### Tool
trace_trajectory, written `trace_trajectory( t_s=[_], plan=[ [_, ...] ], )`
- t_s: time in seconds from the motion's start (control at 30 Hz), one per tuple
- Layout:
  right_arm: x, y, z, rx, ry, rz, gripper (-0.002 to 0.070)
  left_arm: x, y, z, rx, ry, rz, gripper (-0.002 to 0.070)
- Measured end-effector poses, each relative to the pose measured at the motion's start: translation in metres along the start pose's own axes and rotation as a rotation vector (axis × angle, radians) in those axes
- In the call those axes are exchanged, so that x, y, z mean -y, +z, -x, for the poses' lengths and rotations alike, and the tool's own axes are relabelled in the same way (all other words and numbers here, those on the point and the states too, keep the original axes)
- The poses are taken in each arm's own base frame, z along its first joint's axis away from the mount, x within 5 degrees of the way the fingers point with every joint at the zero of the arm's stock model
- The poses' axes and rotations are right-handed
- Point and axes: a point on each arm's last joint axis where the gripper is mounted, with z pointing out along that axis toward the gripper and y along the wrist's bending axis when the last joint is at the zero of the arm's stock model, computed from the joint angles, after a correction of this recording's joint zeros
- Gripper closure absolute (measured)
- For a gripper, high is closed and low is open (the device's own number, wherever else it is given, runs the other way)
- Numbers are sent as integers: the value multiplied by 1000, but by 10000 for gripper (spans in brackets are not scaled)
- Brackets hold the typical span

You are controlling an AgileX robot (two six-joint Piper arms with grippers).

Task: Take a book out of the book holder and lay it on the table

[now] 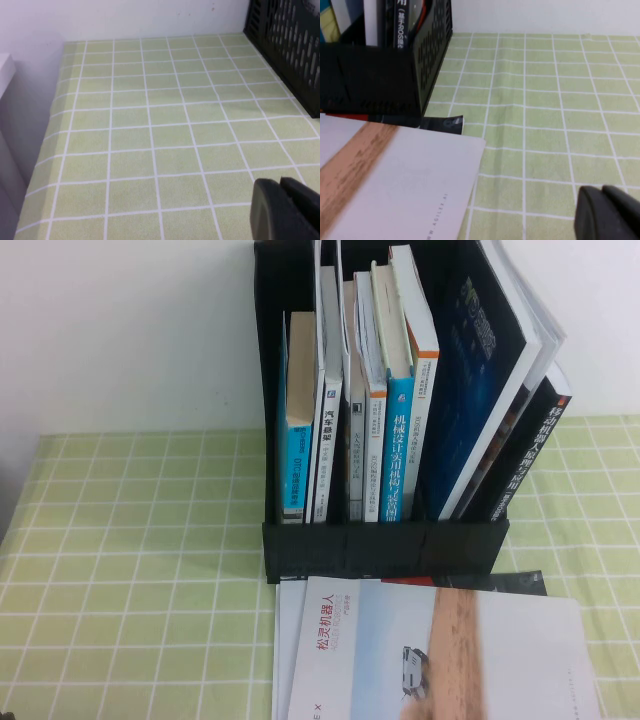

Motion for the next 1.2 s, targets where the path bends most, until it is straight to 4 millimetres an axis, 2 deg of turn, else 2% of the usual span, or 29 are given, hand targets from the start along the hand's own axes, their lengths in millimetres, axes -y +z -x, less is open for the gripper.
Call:
trace_trajectory(
  t_s=[1.2],
  plan=[
    [0,0,0,0,0,0,678,0,0,0,0,-24,0,678]
  ],
)
